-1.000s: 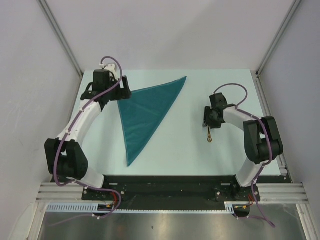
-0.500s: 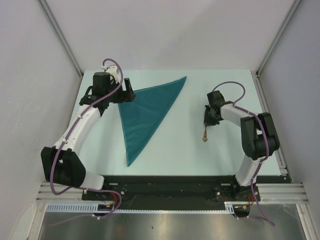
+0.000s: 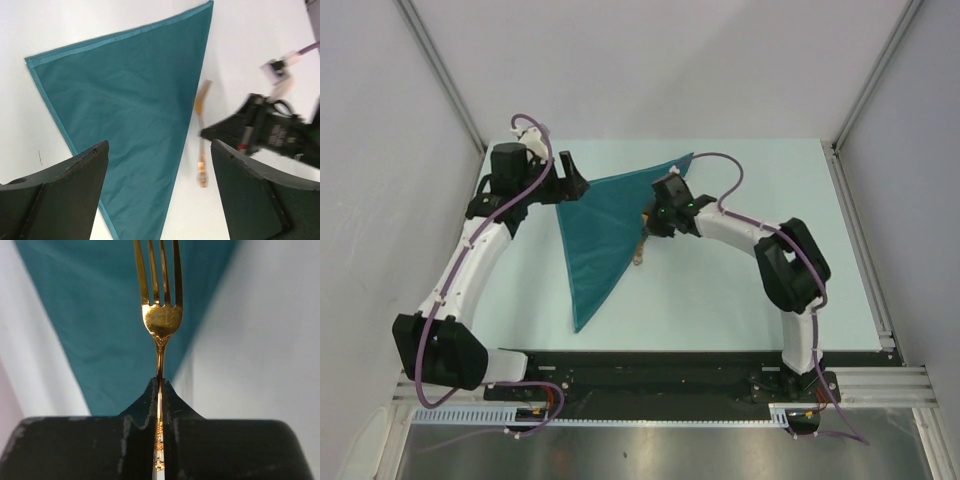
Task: Fold the napkin, place the utensils inside, and roll it up
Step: Place the knife on the napkin.
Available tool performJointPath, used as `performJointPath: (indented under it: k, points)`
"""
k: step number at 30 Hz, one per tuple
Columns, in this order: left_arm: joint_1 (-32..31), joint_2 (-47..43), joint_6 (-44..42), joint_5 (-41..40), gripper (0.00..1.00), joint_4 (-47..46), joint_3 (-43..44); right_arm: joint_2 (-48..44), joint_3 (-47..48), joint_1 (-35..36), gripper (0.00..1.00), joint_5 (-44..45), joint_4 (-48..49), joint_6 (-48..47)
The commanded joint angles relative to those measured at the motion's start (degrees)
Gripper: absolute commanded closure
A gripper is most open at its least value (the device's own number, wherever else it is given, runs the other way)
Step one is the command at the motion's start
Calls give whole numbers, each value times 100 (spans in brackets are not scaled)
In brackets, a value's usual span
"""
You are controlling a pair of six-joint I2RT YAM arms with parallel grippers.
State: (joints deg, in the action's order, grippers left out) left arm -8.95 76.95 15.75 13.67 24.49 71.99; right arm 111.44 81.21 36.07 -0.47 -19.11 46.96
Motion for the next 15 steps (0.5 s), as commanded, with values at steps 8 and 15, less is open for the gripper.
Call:
performJointPath:
  k: [8,15]
  points:
    - [684,-338,394,768,13,-427,-36,1547,1940,550,100,881,347,1913]
    - [833,-347,473,953,13,-507,-79,1934,2496,541,100,1374,-119,2010]
